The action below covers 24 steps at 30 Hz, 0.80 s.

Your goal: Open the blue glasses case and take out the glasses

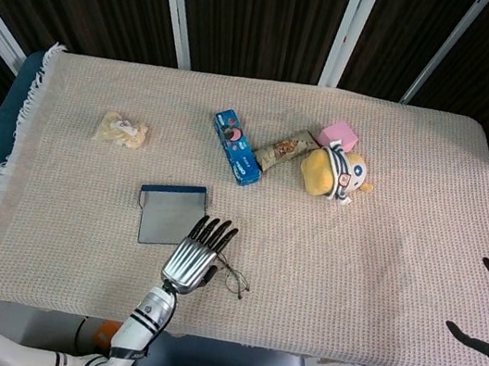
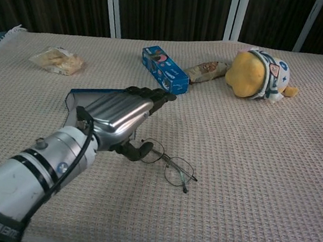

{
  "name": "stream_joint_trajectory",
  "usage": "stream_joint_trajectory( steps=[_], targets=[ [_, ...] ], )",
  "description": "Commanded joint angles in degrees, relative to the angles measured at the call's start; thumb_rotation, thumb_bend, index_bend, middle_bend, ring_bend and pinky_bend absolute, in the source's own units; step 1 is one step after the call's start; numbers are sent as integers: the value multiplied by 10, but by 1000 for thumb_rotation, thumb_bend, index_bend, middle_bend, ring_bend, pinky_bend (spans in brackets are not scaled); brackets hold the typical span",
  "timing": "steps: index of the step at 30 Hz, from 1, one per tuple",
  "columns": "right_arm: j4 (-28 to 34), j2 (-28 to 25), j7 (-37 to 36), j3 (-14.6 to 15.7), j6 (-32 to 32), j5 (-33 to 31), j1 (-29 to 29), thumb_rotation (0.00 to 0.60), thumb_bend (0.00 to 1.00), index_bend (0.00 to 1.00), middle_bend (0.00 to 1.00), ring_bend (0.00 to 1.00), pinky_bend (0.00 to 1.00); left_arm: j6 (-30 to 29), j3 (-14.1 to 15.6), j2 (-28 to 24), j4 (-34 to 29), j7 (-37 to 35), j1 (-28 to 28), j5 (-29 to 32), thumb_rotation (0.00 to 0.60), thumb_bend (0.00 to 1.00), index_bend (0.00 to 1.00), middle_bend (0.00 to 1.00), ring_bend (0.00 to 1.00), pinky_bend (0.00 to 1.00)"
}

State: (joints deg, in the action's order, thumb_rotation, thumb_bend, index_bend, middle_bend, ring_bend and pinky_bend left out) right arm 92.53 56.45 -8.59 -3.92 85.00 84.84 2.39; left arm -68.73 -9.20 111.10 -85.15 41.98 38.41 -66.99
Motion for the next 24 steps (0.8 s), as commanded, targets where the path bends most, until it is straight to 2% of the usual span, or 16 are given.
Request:
stream_joint_trajectory(
  steps=[1,4,5,8,11,13,14,18,24],
  targets=[
    [2,3,11,1,-5,0,3,600,61,0,0,0,0,-32,35,-123,-98,-32,-44,-35,600,404,21,13,0,10],
    [6,8,27,2,-10,-1,5,600,61,0,0,0,0,-55,71,-205,-136,-63,-86,-42,600,415,42,17,0,0],
    [8,11,34,2,-11,-1,6,600,61,0,0,0,0,-74,92,-236,-141,-77,-108,-53,600,415,44,16,0,0],
    [10,17,52,1,-18,-7,10,600,61,0,0,0,0,-127,138,-289,-114,-144,-162,-101,600,415,23,7,0,0],
    [12,23,73,0,-26,-16,13,600,61,0,0,0,0,-196,163,-306,-53,-232,-215,-150,600,412,0,0,0,0],
    [15,26,85,0,-29,-21,14,600,61,0,0,0,0,-231,168,-306,-16,-257,-244,-158,600,404,0,0,0,0],
    [17,28,92,-1,-30,-24,15,600,61,0,0,0,0,-238,171,-314,-12,-247,-255,-156,600,398,0,0,0,0],
    [21,35,111,-1,-30,-28,16,600,60,0,0,0,0,-255,170,-344,-26,-288,-262,-194,600,392,0,0,0,0],
    [21,38,121,2,-35,-23,19,600,61,0,0,0,0,-177,190,-397,-53,-365,-245,-210,600,393,0,0,0,0]
  ],
)
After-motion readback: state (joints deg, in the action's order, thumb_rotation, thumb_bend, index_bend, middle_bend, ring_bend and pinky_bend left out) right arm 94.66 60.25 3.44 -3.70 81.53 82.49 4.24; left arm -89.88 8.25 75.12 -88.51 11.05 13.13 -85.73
